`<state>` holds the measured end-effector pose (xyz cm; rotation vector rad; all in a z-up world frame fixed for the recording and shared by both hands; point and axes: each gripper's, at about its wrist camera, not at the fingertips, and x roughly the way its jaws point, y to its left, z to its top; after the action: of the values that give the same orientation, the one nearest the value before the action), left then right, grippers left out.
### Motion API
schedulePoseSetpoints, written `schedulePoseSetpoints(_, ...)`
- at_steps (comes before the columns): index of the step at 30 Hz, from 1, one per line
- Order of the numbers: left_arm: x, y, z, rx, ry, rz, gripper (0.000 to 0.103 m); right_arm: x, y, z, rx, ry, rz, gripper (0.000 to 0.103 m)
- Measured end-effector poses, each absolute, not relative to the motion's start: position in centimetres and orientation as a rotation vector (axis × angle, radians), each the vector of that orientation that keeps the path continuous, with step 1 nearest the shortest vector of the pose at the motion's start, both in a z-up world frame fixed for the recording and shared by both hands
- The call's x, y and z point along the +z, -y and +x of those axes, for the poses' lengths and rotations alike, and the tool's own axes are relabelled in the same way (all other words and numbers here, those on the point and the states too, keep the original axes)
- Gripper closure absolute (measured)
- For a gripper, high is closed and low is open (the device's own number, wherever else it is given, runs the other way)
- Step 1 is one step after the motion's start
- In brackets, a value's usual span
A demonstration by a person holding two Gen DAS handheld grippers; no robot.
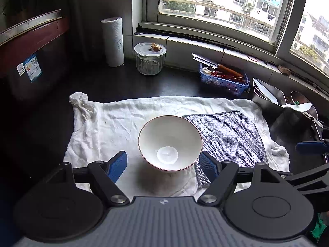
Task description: Clean bowl
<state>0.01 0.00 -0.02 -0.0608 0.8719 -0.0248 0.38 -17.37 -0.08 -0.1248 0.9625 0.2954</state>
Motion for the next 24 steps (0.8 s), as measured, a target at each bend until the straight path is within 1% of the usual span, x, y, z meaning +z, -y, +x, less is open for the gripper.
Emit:
schedulePoseSetpoints(12,-0.51,0.02,0.18,-0.041,-0.909,-0.09,0.026,-0.2,17.41,0.39,0.293,-0.961,-0.123,0.001)
schedulePoseSetpoints(24,-0.63,-0.11,0.31,-0.042,-0.907,-0.09,0.026,-0.32,17.44,0.4,0.29,-0.96,-0.122,0.001)
